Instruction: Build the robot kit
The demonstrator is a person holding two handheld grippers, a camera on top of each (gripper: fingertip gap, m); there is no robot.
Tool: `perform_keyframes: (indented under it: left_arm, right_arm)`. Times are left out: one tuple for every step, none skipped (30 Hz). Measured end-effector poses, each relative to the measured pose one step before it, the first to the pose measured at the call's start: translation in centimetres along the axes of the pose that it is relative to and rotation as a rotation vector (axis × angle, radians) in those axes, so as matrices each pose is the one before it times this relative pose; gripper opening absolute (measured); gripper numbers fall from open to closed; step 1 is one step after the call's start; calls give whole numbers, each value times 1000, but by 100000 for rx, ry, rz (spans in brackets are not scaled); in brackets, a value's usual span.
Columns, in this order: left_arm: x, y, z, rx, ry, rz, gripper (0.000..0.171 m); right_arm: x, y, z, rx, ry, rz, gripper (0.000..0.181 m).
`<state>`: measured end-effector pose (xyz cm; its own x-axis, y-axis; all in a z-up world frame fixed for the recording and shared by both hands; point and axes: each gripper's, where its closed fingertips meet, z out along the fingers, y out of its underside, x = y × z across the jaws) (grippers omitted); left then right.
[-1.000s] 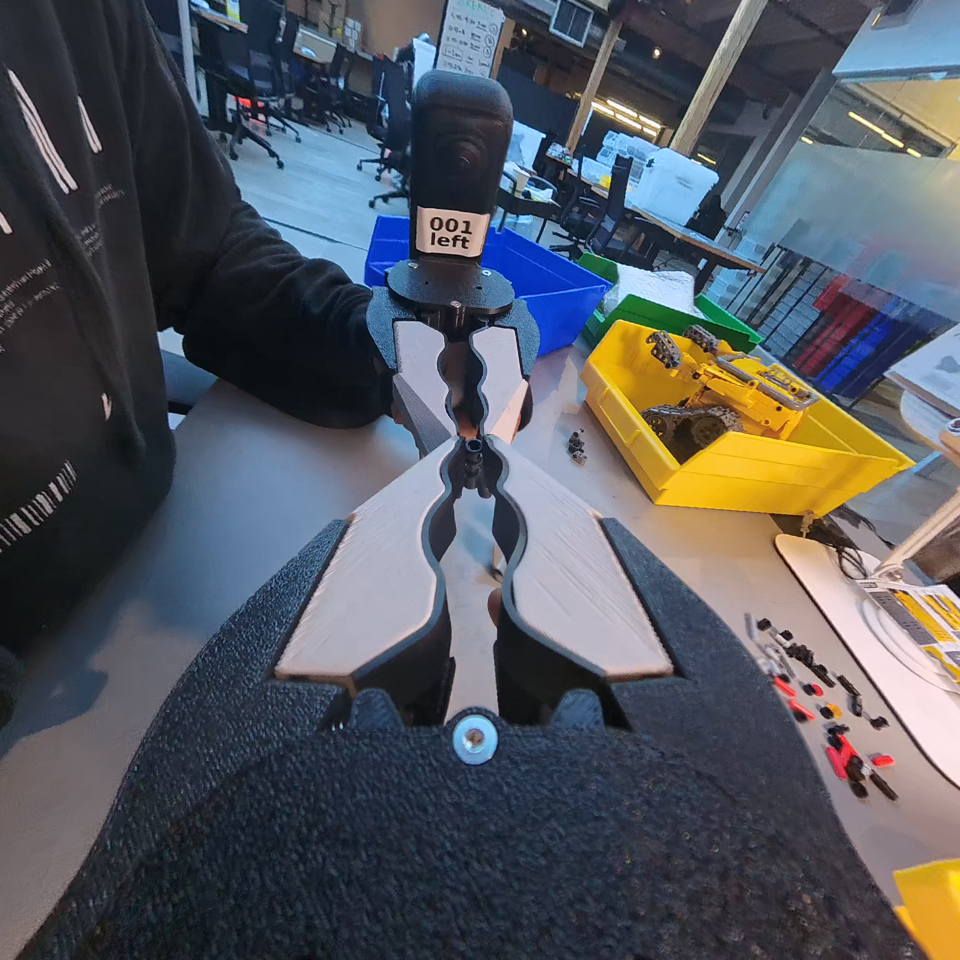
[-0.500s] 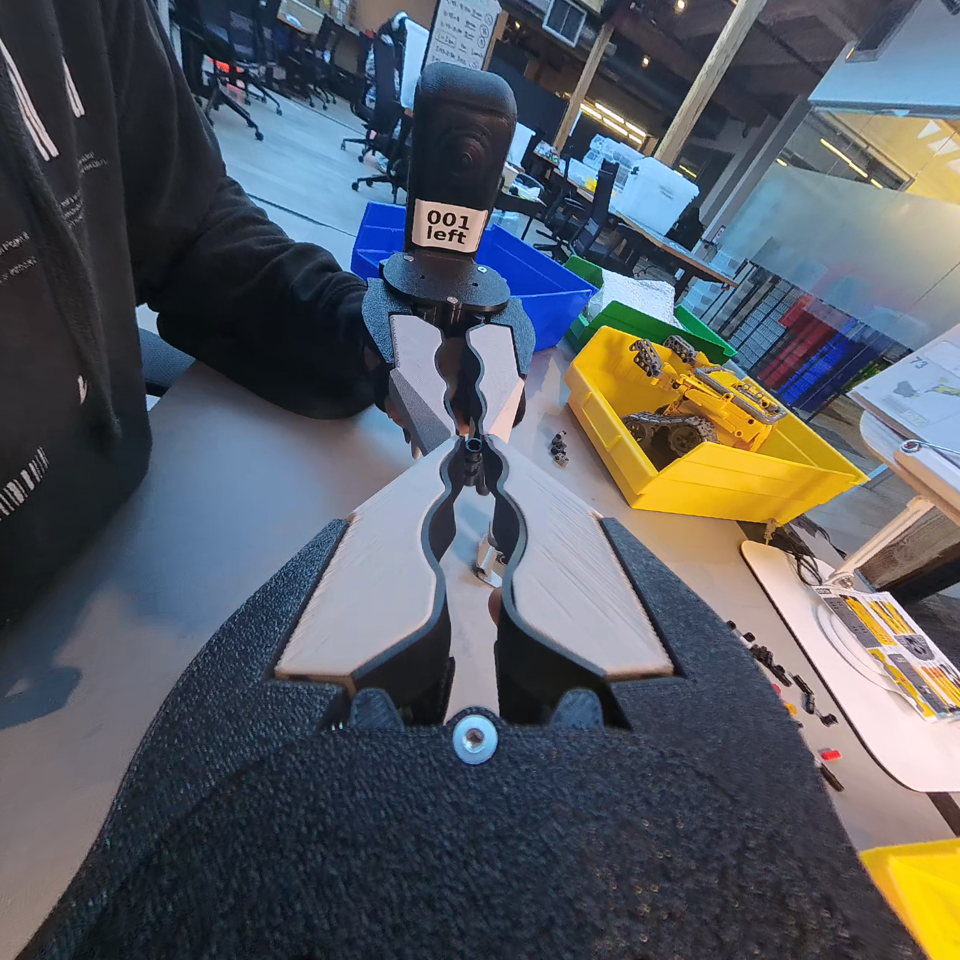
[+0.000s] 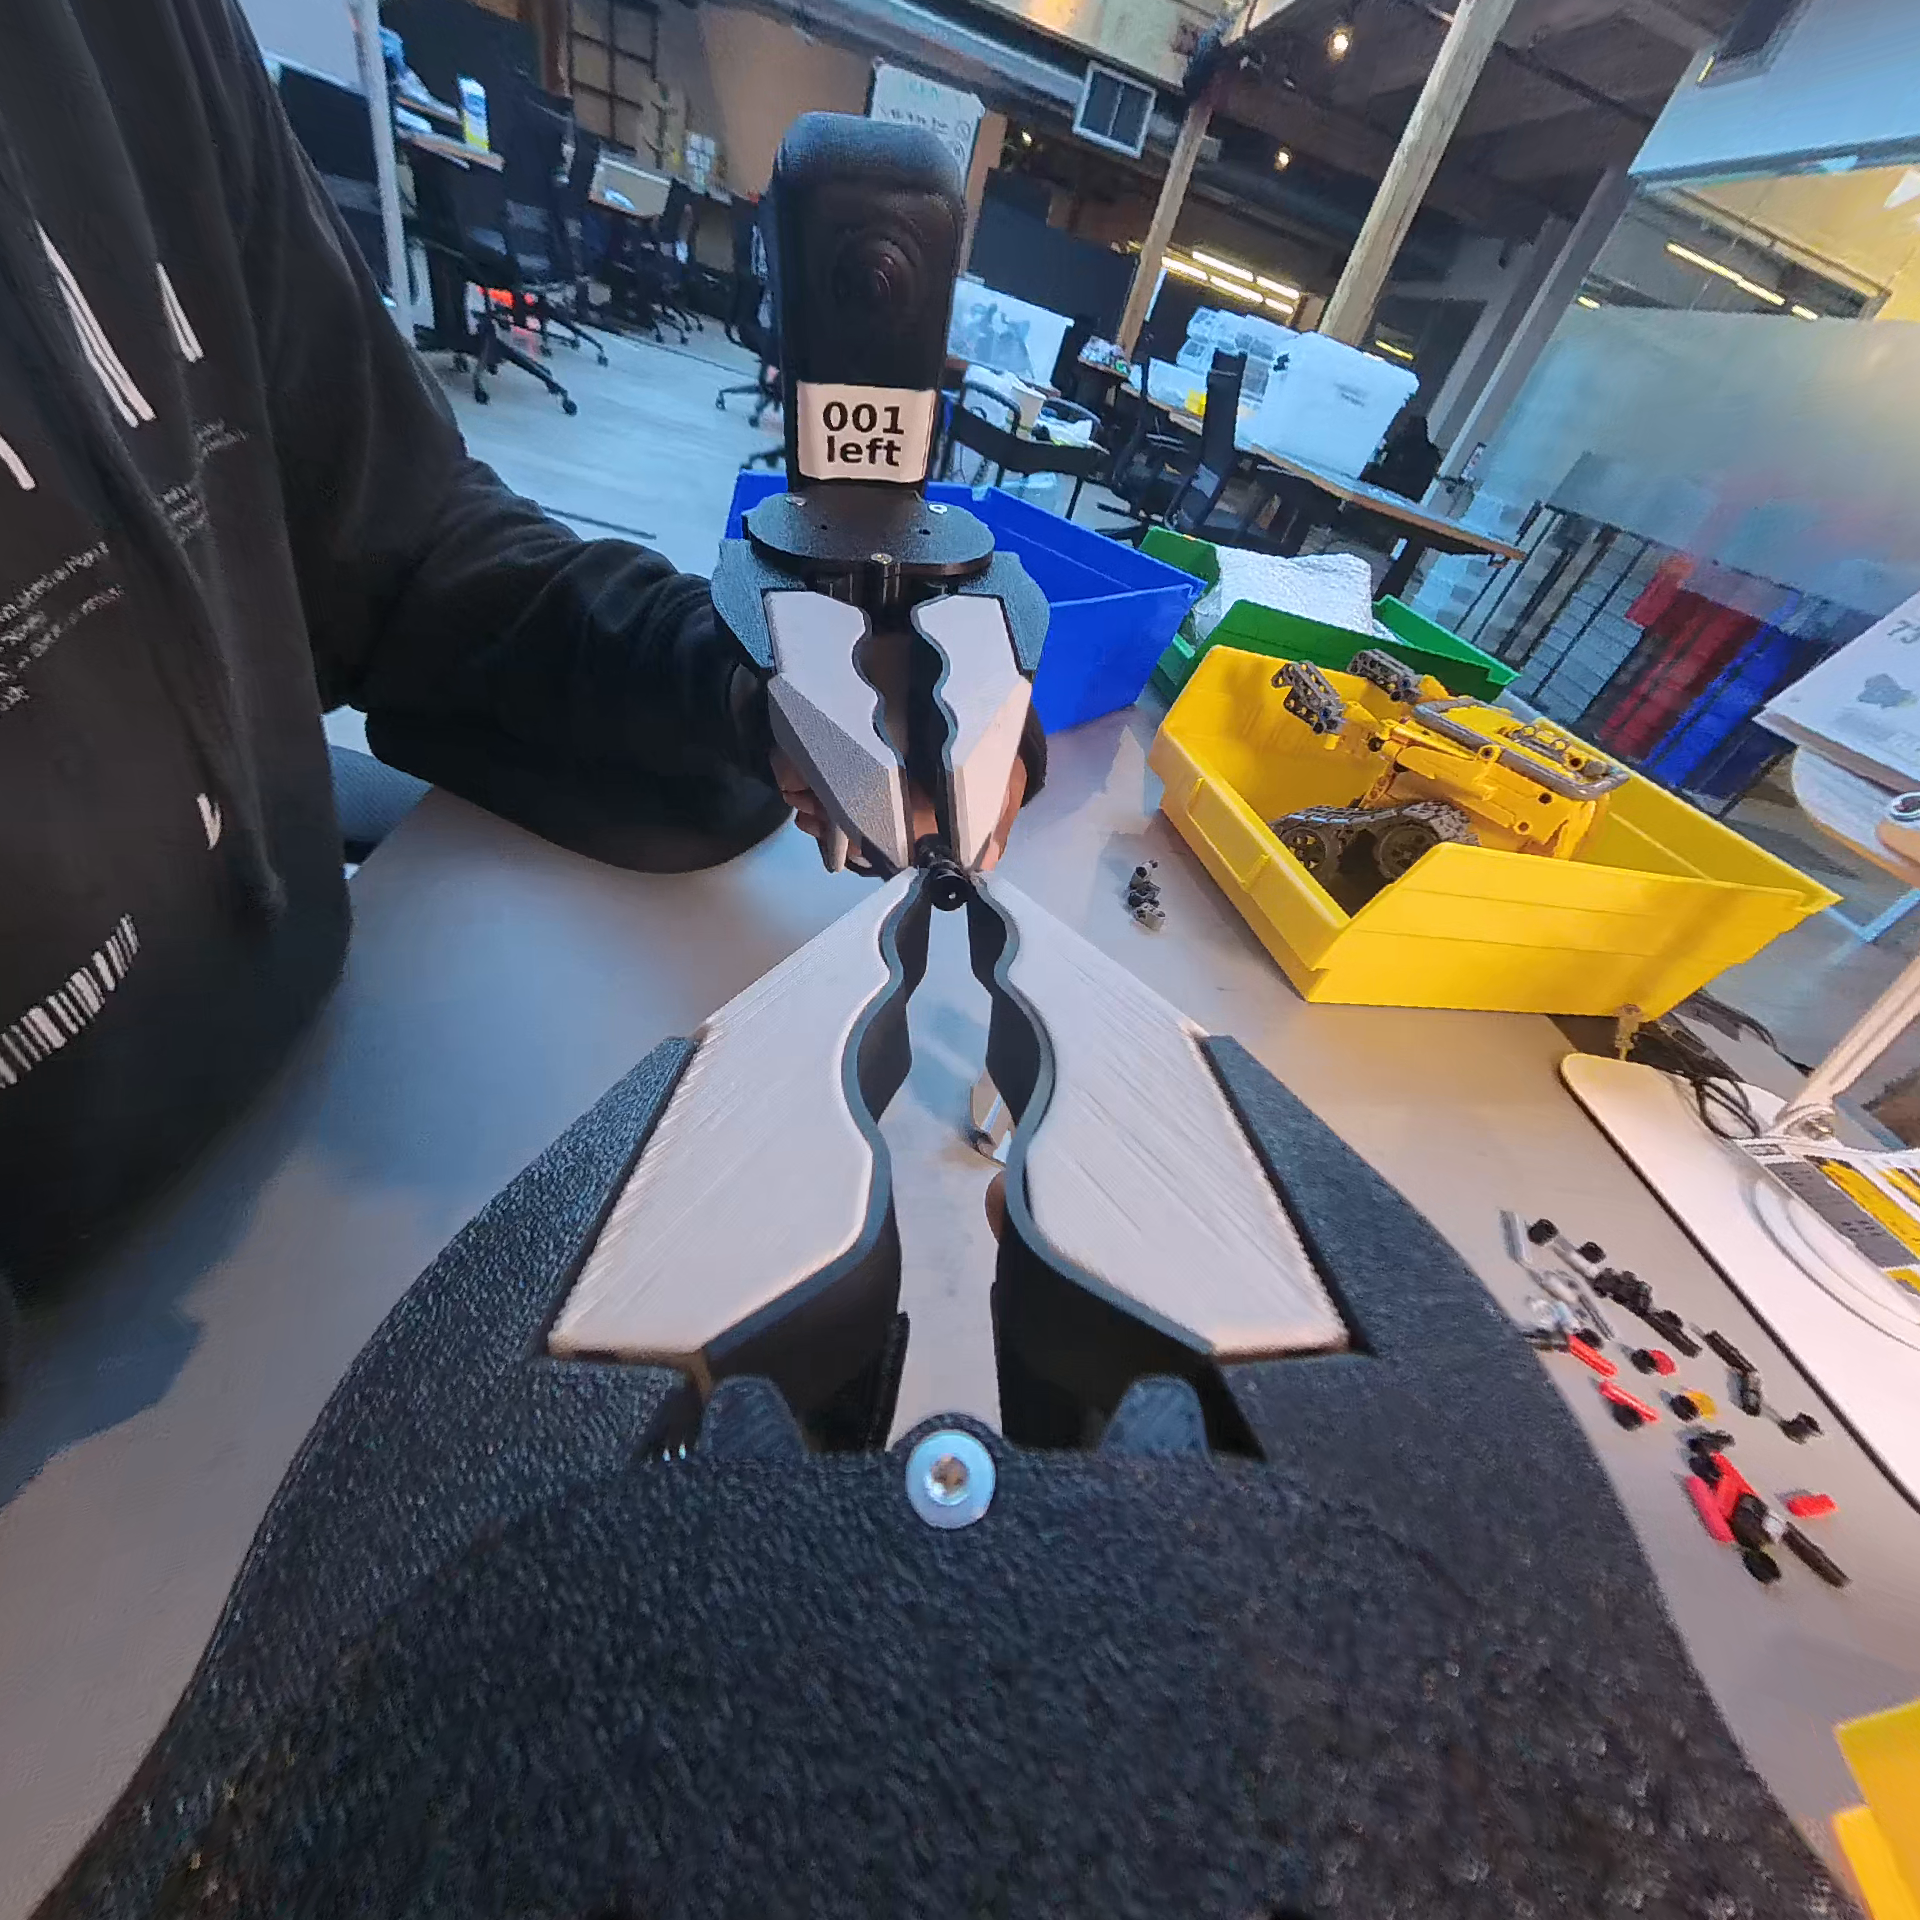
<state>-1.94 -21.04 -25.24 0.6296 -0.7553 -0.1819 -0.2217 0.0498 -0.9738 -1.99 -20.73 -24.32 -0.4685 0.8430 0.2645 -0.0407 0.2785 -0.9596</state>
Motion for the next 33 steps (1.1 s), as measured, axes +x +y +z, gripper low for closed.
perform_keyframes:
  left_arm:
    - [-11,-5,-16,-51,107,-167,7]
    - [3,15,-1,-225,-72,160,7]
    - [35,-1,-8,-311,-30,328,7]
    - [36,-17,-6,-357,-41,328,7]
    - [20,-55,-25,-88,-56,251,7]
    - [11,-61,-21,100,55,-60,7]
    - [29,-39,-13,81,153,-178,7]
    - [26,30,11,-238,171,-62,7]
    - [32,53,18,-389,102,109,7]
    - [36,20,22,-209,133,1,7]
    - [52,18,17,-51,377,-285,7]
    - [89,-1,27,37,665,-581,7]
    - [132,29,63,102,982,-888,7]
    - [151,110,85,-143,1167,-1047,6]
    - [164,211,130,-693,1193,-952,6]
    - [79,207,100,-818,713,-455,6]
    - [36,73,33,-88,403,-356,6]
    - [35,21,10,112,641,-991,6]
    - [22,5,28,300,632,-1126,6]
    - [-1,21,13,500,447,-1134,6]
    - [-11,37,13,310,562,-1328,7]
    - [-36,36,2,405,528,-1418,7]
    - [-64,-6,-1,638,377,-1514,7]
    - [-60,-4,6,591,423,-1729,6]
    - [-56,34,21,475,491,-1794,7]
    - [-37,53,57,560,469,-1672,7]
    - [-40,77,61,420,505,-1626,7]
    - [-53,89,59,303,445,-1508,7]
    - [-50,96,35,252,507,-1305,7]
    - [-53,100,19,145,485,-1211,7]
    - [-64,67,11,237,347,-1101,7]
    - [-40,51,-2,219,351,-990,6]
    - [-41,60,4,72,262,-790,7]
  right_arm:
    - [17,36,11,332,-466,879,7]
    - [-1,67,1,46,-319,547,7]
    - [-33,77,-8,-212,-327,168,7]
    - [-27,45,5,-221,-126,-106,7]
    - [-21,-36,-1,56,-25,-174,7]
    - [-12,-86,2,336,-43,98,7]
    - [-23,-36,-9,156,-169,229,7]
    - [-32,52,-9,-213,-253,70,7]
    - [-30,56,-8,-262,-232,-32,8]
    - [-30,35,-19,-144,-264,98,8]
    - [-51,19,-2,-74,-436,354,7]
    - [-87,41,13,-227,-710,531,8]
    - [-159,121,58,-578,-1134,648,8]
    - [-169,168,71,-621,-1221,771,8]
    - [-165,131,47,-365,-1165,495,8]
    - [-94,82,12,-156,-782,599,8]
    - [-52,118,-18,-543,-1013,1164,7]
    - [-33,96,-19,-418,-1051,1281,7]
    - [-31,39,-25,78,-711,996,7]
    - [21,42,-15,187,-370,891,7]
    - [12,73,6,63,-336,978,7]
    - [40,45,6,271,-144,999,7]
    - [88,-10,11,722,248,652,7]
    - [75,19,-9,573,205,468,7]
    - [64,73,-14,193,-99,573,8]
    - [60,73,-62,362,-357,888,8]
    - [39,91,-65,317,-614,1175,8]
    - [66,135,-37,11,-465,1072,7]
    - [52,122,-53,8,-446,855,7]
    - [53,113,-54,-25,-335,772,7]
    - [64,102,-51,-35,-252,686,7]
    - [45,63,-71,277,-382,804,7]
    - [37,45,-49,307,-450,851,7]
